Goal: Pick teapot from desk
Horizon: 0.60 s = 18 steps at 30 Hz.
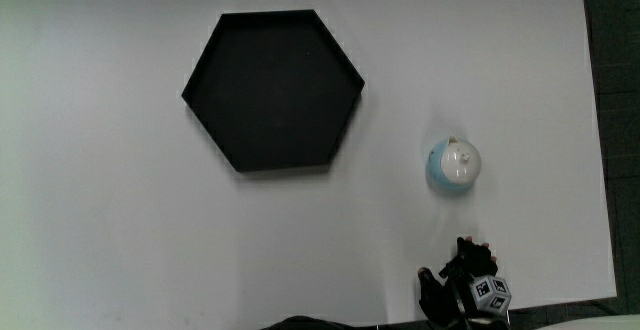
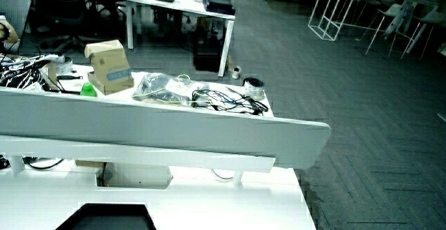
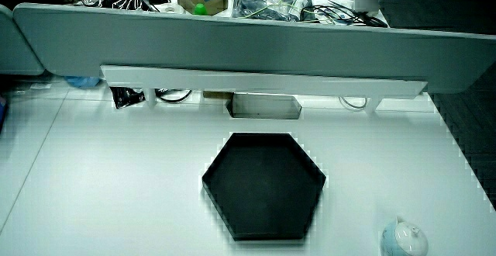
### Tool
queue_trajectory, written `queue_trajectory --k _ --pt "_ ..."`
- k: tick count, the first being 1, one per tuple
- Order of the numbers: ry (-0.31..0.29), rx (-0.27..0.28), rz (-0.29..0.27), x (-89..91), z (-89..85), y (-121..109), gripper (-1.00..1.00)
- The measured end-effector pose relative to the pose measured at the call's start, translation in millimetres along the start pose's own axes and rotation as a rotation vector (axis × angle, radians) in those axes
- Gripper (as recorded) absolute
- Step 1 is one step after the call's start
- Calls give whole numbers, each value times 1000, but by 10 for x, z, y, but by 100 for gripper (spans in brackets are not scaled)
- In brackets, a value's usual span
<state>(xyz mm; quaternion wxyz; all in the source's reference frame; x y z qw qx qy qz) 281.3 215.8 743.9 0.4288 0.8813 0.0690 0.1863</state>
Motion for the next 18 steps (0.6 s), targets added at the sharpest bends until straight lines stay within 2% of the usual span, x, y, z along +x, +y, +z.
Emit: queue_trajectory --k 1,4,5,6,7,8,9,11,12,13,14,18 --pt "-13 15 1 -10 25 26 0" --pt "26 22 15 -134 198 7 0" --pt "23 30 4 -86 179 71 0" --pt "42 48 4 -133 251 52 0" --pt "73 37 10 -136 272 75 0" --pt "71 53 -9 -113 276 118 0" --pt "98 42 -1 -60 249 190 0" --pt "145 65 2 -127 367 176 0" --pt "154 85 5 -127 400 190 0" --pt "169 81 -12 -71 385 248 0" --pt "174 96 7 -115 454 220 0" --pt "280 133 1 -49 512 283 0"
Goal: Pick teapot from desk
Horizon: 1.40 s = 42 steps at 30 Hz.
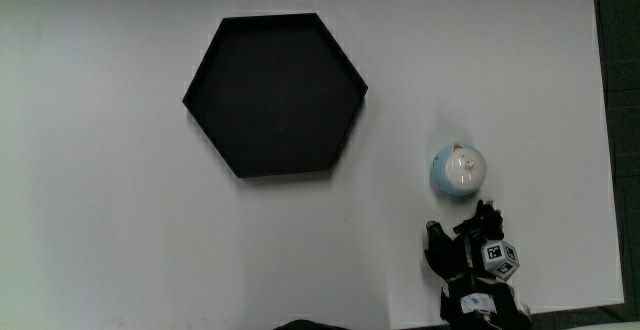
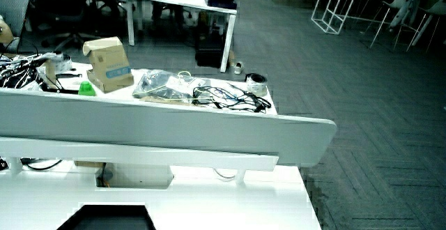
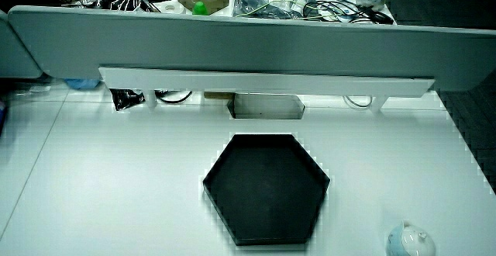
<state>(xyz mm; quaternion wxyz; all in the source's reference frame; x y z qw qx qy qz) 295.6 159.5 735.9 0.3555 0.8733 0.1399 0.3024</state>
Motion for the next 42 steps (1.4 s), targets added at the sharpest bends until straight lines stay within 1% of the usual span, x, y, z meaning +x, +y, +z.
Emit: queue_trajectory --k 2,3,4,5,6,7,8,9,12,13,20,21,22,23,24,25,26,27,28,29,30,31,32,33,34,35,37,39,40,41,42 --pt "61 7 5 37 8 47 0" --pt "84 36 18 41 19 53 0" --pt "122 26 25 87 5 97 0" --pt "162 30 30 51 34 93 0" --pt "254 -23 21 121 3 167 0" --pt "266 -5 23 133 -3 197 0" --pt "202 79 28 -1 69 121 0" --pt "261 6 8 83 21 199 0" --pt "224 106 15 32 84 223 0" --pt "294 55 11 8 115 231 0" --pt "34 604 774 -271 360 105 0" --pt "-6 681 882 -311 395 87 4" --pt "-9 696 856 -321 411 44 8" --pt "1 700 831 -253 394 68 12" --pt "28 714 800 -178 374 97 16" --pt "50 737 798 -144 376 121 20" --pt "26 746 789 -156 396 129 24" --pt "24 747 798 -176 407 145 28" --pt "38 741 804 -226 425 140 32" --pt "47 730 794 -250 424 138 36" --pt "73 735 784 -251 415 130 40" --pt "65 759 796 -258 420 111 44" --pt "69 756 750 -223 402 118 48" --pt "71 770 777 -289 439 72 52" --pt "71 771 786 -276 439 86 56" --pt "92 774 799 -303 455 76 60" --pt "96 782 794 -313 465 81 68" --pt "117 780 775 -280 454 111 76" --pt "105 781 769 -274 456 112 80" --pt "108 790 793 -332 489 69 84" --pt "111 786 773 -308 482 80 88"
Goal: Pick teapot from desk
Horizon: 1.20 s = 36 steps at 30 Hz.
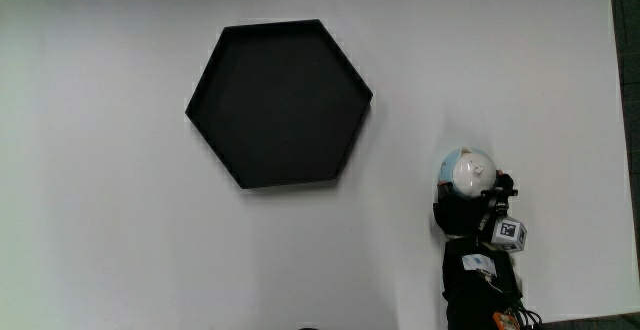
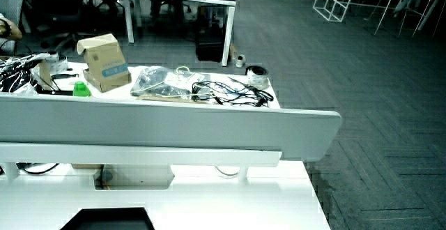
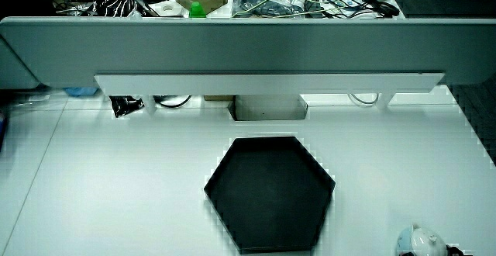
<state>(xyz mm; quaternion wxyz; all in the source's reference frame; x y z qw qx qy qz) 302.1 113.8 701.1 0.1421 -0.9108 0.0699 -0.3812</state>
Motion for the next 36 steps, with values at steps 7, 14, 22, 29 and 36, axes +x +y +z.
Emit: queue_trajectory --k 7,14,22,29,36 --pt "-51 -22 -10 26 64 33 100" --pt "-73 -10 -34 86 110 -45 100" --pt "-104 1 -37 131 133 -92 100" --pt "-96 0 -34 141 128 -106 100" --pt "-113 -17 -58 108 165 -46 100"
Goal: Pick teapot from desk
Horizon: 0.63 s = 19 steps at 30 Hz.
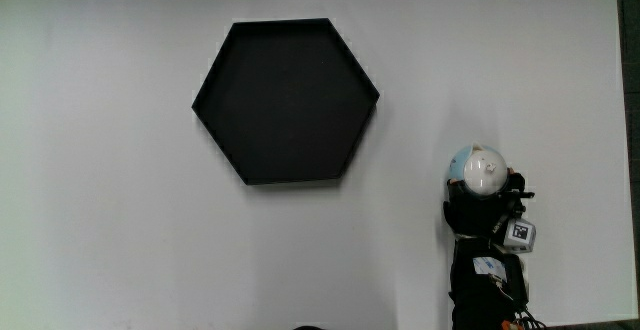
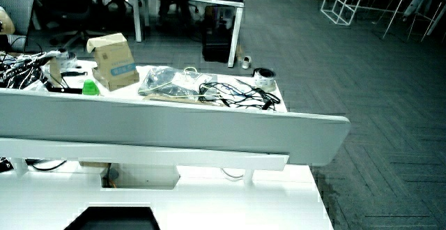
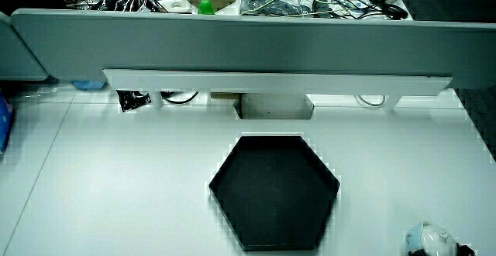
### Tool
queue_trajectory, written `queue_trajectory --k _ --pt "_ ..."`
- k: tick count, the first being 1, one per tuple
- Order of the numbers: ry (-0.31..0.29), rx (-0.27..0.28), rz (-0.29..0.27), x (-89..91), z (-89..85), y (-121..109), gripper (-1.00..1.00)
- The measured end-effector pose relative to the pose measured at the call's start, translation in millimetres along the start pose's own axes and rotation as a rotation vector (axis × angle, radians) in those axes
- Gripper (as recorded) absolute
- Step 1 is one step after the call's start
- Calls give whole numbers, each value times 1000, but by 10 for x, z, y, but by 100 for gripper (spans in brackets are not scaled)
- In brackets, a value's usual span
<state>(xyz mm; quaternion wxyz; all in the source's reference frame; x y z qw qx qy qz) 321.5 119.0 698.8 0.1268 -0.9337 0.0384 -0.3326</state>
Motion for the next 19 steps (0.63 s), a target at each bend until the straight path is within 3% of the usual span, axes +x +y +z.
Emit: queue_trajectory --k 1,2,3,6,14,17,19 --pt "-9 -7 -17 20 -9 4 100" --pt "13 7 18 -32 10 49 100" --pt "14 -6 -6 -20 3 62 100" --pt "43 -2 -5 13 -24 105 100" --pt "-41 -14 14 -322 63 481 100" --pt "-9 -27 28 -342 5 587 100" --pt "-46 -30 34 -452 11 696 100"
